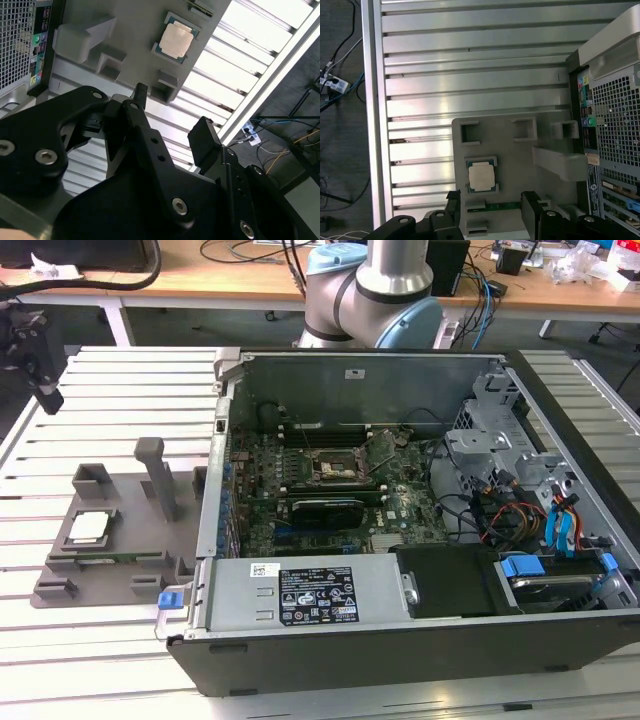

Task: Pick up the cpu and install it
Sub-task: 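Pick up the cpu and move it towards the insertion slot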

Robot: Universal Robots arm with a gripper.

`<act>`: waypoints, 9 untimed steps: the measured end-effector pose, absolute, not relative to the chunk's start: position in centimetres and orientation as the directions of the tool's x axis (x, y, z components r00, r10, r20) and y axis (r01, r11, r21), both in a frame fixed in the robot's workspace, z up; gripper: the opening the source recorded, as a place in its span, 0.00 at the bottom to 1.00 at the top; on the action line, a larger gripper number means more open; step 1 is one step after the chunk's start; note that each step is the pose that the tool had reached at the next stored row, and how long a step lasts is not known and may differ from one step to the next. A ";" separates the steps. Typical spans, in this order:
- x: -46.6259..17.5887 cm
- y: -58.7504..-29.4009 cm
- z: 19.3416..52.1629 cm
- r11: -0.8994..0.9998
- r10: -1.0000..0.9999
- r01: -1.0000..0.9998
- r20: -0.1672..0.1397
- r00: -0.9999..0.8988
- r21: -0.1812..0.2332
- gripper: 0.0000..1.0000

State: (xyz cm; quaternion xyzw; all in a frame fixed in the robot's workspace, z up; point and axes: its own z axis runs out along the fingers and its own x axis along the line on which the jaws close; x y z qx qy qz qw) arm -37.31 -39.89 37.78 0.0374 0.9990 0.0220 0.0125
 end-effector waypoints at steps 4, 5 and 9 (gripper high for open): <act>-37.3 -39.9 37.4 0.996 0.075 0.074 -0.023 -0.997 0.045 0.60; -37.3 -39.9 37.3 0.996 0.075 0.074 -0.023 -0.997 0.045 0.60; -37.3 -39.9 37.1 0.996 0.075 0.074 -0.023 -0.997 0.045 0.60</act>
